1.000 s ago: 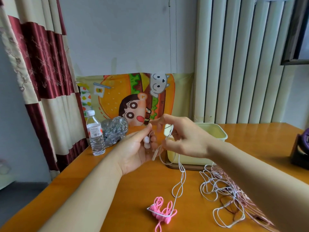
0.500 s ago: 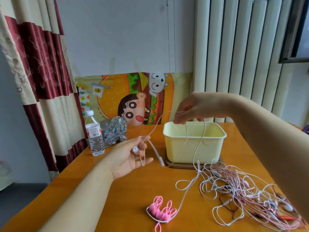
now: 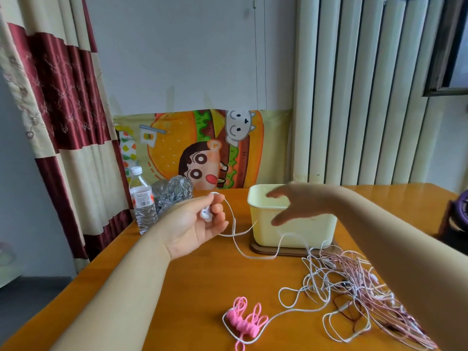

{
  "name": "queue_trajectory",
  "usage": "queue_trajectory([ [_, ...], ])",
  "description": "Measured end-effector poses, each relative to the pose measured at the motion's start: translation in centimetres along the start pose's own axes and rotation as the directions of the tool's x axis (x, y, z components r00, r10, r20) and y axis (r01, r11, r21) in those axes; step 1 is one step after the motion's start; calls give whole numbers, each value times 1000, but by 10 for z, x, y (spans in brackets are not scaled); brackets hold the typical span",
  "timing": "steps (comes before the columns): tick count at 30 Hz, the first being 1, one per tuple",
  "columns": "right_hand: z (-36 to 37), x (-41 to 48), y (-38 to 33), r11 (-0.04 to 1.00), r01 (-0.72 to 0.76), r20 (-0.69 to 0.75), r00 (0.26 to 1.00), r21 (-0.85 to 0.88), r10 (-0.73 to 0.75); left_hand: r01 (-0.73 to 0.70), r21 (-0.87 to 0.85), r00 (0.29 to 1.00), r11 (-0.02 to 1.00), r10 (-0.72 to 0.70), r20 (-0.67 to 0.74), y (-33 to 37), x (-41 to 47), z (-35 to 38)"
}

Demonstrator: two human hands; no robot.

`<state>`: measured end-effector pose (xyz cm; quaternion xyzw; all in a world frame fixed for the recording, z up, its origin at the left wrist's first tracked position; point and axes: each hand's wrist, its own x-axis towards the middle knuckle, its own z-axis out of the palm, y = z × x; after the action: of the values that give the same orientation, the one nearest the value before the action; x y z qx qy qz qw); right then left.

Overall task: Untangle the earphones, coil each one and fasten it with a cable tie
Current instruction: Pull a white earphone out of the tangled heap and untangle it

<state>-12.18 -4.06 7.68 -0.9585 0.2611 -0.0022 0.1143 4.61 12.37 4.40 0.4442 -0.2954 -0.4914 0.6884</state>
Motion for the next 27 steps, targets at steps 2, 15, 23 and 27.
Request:
queue_trajectory([
  [2, 2, 0, -21, 935, 166, -85, 986, 313, -146, 78, 23, 991, 997, -80, 109, 2, -3, 10],
  [15, 32, 3, -40, 322, 202, -72, 926, 925, -372, -237, -494, 948, 837, 311, 71, 42, -16, 25],
  [23, 3, -28, -70, 897, 424, -103, 905, 126, -413, -375, 509, 873, 775, 480, -88, 8, 6, 8],
  [27, -23, -30, -65, 874, 449, -256, 881, 188, -398, -263, 599, 965, 756, 221, 145, -7, -2, 14],
])
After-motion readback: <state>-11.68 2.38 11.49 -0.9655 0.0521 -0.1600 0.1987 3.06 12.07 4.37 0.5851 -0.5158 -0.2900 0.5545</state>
